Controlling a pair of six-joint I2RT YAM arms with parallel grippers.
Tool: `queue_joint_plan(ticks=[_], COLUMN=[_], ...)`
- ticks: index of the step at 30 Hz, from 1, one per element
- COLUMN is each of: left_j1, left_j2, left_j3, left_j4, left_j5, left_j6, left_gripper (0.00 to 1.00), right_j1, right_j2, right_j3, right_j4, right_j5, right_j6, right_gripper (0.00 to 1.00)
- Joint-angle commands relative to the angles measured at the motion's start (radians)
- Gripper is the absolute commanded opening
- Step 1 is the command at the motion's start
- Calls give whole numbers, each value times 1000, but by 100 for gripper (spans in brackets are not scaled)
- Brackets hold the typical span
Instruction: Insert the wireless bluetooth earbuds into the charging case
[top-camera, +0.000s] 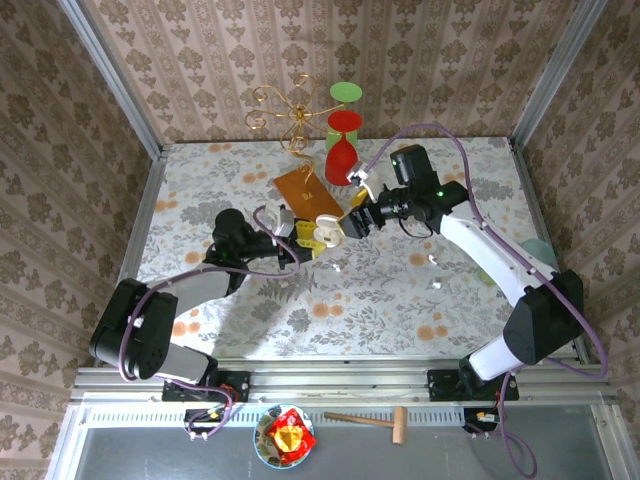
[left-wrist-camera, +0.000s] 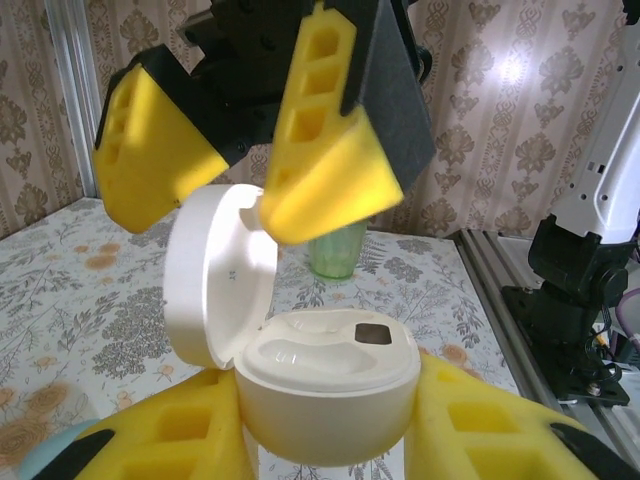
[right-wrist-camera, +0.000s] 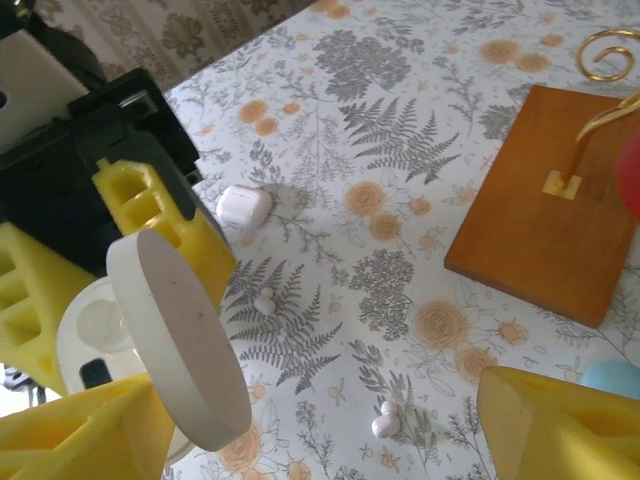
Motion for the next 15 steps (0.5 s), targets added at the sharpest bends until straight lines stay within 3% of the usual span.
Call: queue_joint_plan(ticks=[1, 5, 10, 15], left_j1=[-6, -3, 0, 1], left_j2=[-18, -21, -24, -13], left_j3=[-3, -8, -10, 5], left_j4=[59, 59, 68, 76], left_j5=[12, -34, -56, -54], left_j6=[11, 28, 29, 3], left_gripper=[21, 21, 22, 22], right_j1=[-5, -9, -7, 79], right_j2=[-67, -155, -219, -210], right_j3=[-40, -118, -180, -183], right_j4=[15, 123, 176, 109], right_j5=[-126, -145, -59, 37], right_j6=[-39, 10, 95, -22], right_gripper=[81, 82, 83, 85])
